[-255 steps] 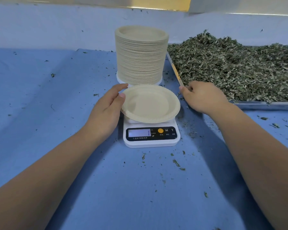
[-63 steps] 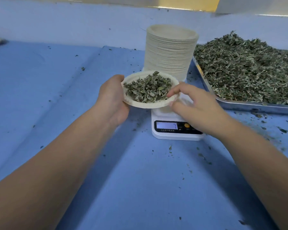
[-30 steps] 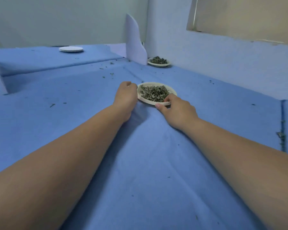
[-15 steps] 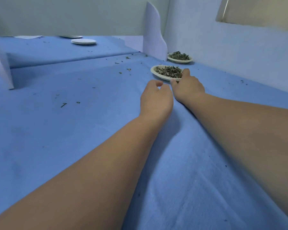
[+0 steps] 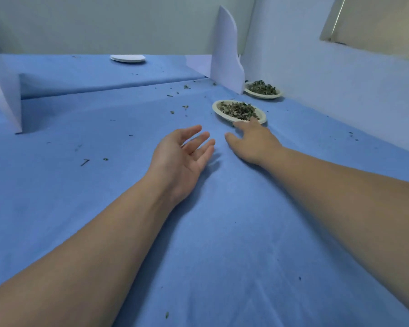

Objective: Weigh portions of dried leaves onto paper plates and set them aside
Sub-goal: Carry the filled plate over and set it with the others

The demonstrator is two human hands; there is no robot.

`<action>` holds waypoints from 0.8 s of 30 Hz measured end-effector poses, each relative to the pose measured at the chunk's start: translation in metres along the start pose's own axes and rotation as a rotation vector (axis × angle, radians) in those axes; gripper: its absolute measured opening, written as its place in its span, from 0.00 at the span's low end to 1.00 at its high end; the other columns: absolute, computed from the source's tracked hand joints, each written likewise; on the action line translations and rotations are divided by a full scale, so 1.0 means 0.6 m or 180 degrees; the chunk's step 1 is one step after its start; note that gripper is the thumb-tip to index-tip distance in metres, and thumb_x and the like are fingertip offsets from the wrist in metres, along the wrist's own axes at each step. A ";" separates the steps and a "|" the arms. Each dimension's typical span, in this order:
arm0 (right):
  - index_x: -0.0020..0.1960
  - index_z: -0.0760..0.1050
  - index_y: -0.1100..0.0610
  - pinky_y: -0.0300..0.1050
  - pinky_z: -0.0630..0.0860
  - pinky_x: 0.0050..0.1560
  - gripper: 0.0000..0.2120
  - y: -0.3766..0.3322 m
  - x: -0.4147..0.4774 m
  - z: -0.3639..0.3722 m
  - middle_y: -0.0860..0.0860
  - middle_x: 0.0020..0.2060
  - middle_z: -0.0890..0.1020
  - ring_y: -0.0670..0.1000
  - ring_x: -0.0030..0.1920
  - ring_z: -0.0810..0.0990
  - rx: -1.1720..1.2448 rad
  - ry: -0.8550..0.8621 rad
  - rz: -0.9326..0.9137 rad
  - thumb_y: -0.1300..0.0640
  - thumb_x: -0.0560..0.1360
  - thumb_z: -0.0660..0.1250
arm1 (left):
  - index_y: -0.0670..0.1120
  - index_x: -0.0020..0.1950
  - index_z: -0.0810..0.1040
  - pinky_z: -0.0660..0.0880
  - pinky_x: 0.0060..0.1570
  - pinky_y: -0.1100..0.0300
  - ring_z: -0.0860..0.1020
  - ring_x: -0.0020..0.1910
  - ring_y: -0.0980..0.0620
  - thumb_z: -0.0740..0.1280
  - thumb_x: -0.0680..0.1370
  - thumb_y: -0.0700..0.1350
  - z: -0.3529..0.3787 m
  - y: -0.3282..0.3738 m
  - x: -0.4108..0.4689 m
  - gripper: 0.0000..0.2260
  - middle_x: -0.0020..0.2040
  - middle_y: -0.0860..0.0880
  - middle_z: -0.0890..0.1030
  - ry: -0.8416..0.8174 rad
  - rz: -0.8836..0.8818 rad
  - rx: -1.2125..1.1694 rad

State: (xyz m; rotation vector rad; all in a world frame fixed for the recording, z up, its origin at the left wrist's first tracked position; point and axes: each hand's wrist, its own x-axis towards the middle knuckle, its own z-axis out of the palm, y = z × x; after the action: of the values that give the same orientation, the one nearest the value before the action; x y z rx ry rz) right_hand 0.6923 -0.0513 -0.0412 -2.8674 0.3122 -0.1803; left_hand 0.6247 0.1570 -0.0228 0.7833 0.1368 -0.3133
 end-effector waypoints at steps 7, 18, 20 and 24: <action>0.76 0.67 0.47 0.57 0.62 0.74 0.31 -0.013 0.102 0.025 0.57 0.79 0.58 0.60 0.76 0.64 0.0032 0.0022 -0.0028 0.35 0.78 0.55 | 0.39 0.67 0.79 0.77 0.64 0.45 0.82 0.62 0.36 0.56 0.85 0.55 -0.043 0.037 0.034 0.23 0.62 0.35 0.82 -0.0095 -0.0155 -0.0948; 0.72 0.69 0.57 0.56 0.68 0.69 0.25 -0.024 0.204 0.035 0.60 0.69 0.71 0.63 0.68 0.72 0.0177 0.0320 -0.0171 0.43 0.80 0.58 | 0.38 0.67 0.78 0.75 0.65 0.45 0.79 0.66 0.37 0.56 0.85 0.58 -0.052 0.041 0.050 0.26 0.63 0.36 0.82 -0.0102 -0.0475 -0.1156; 0.72 0.69 0.57 0.56 0.69 0.68 0.24 -0.025 0.197 0.032 0.60 0.69 0.71 0.63 0.68 0.72 0.0152 0.0325 -0.0216 0.45 0.81 0.58 | 0.38 0.67 0.78 0.76 0.66 0.45 0.80 0.65 0.37 0.57 0.85 0.58 -0.051 0.038 0.048 0.26 0.63 0.36 0.82 -0.0132 -0.0512 -0.1085; 0.72 0.69 0.57 0.55 0.70 0.65 0.23 -0.031 0.185 0.027 0.61 0.69 0.73 0.63 0.67 0.73 0.0158 0.0334 -0.0323 0.48 0.80 0.59 | 0.39 0.67 0.78 0.77 0.64 0.46 0.81 0.63 0.38 0.57 0.84 0.58 -0.050 0.038 0.043 0.25 0.63 0.37 0.82 -0.0169 -0.0474 -0.0972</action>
State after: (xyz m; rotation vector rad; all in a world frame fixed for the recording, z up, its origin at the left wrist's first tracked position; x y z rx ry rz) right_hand 0.8062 -0.0551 -0.0416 -2.8316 0.1789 -0.3534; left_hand 0.6564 0.1877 -0.0348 0.4625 0.1887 -0.4421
